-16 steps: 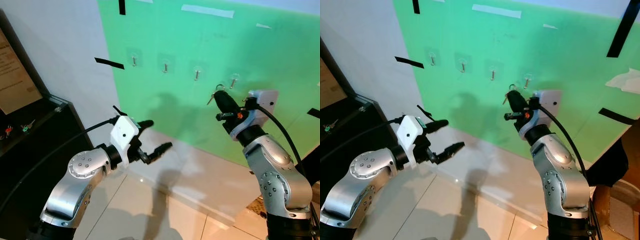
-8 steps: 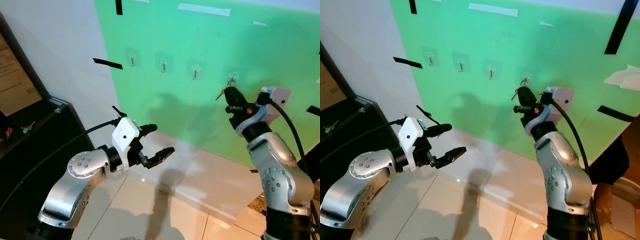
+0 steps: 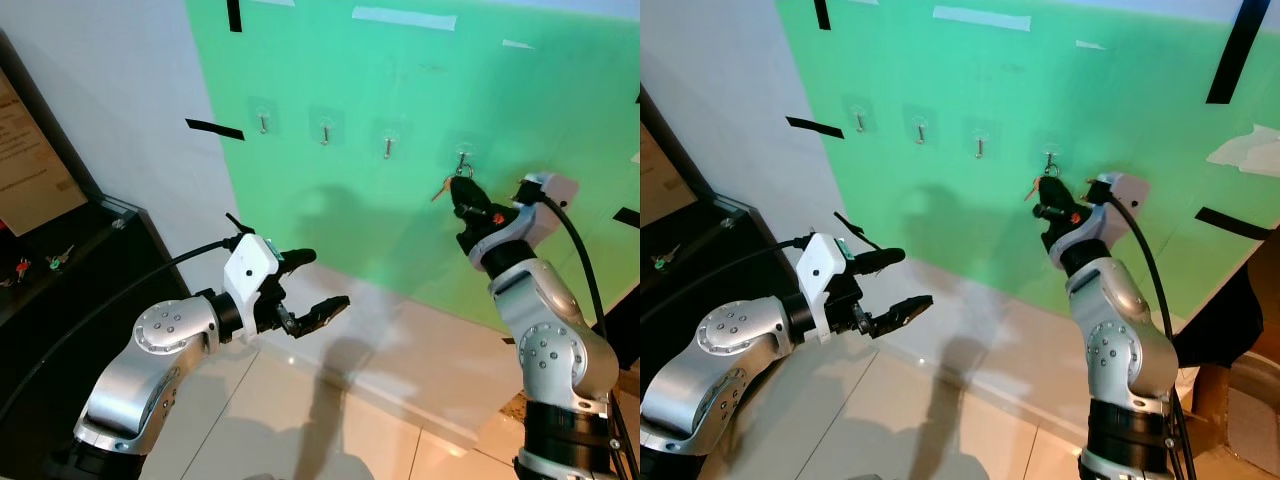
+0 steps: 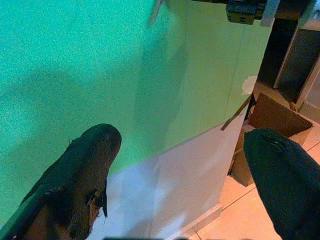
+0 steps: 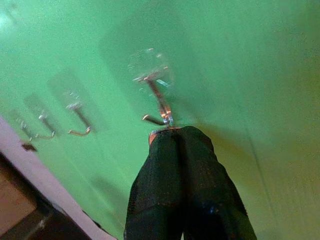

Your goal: Hang keys on a hook

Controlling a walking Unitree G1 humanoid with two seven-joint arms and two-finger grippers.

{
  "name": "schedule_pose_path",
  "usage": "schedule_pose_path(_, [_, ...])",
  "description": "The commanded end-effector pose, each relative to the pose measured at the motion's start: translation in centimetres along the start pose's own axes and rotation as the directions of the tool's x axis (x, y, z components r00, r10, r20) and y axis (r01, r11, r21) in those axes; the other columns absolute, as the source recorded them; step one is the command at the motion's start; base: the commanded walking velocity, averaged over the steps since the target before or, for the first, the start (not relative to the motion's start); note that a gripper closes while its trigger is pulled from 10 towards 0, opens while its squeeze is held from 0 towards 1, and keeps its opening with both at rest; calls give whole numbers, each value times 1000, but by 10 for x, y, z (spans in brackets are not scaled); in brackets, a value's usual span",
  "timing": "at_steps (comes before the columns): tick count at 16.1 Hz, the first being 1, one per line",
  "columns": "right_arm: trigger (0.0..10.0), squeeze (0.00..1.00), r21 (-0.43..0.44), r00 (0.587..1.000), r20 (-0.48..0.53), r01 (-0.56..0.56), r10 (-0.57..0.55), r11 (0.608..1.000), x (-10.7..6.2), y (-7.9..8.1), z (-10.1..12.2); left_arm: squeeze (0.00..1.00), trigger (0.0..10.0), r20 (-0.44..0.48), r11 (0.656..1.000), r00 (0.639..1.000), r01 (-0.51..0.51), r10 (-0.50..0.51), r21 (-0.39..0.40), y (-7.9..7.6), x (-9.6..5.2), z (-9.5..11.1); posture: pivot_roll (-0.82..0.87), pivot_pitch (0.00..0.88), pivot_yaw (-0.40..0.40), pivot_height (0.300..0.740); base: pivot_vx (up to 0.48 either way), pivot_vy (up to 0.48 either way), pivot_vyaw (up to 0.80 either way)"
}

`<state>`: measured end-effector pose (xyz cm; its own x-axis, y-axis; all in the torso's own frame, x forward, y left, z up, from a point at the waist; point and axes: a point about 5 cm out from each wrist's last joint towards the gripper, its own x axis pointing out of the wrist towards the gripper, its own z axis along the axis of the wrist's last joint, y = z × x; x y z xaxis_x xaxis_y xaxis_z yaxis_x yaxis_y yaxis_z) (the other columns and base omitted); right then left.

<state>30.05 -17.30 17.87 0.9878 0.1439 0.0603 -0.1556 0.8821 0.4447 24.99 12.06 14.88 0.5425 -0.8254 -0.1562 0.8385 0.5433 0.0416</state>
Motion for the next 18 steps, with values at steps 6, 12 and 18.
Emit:
schedule_pose_path(6, [10000, 0, 62, 995, -93, 32, -26, 998, 4, -6, -10, 0, 10000, -1, 1000, 1000, 16, -16, 16, 0, 1, 5, -43, 0, 61, 740, 0, 0, 0])
schedule_pose_path(12, [10000, 0, 42, 991, -127, 39, -34, 998, 3, -7, -16, 0, 10000, 0, 1000, 1000, 19, -19, 20, 1, 1, 6, -43, 0, 65, 740, 0, 0, 0])
schedule_pose_path(18, [10000, 1000, -63, 995, -74, 64, -69, 996, 2, -11, -14, 0, 10000, 69, 999, 997, 38, -37, -9, -2, 6, 15, -48, 0, 73, 740, 0, 0, 0])
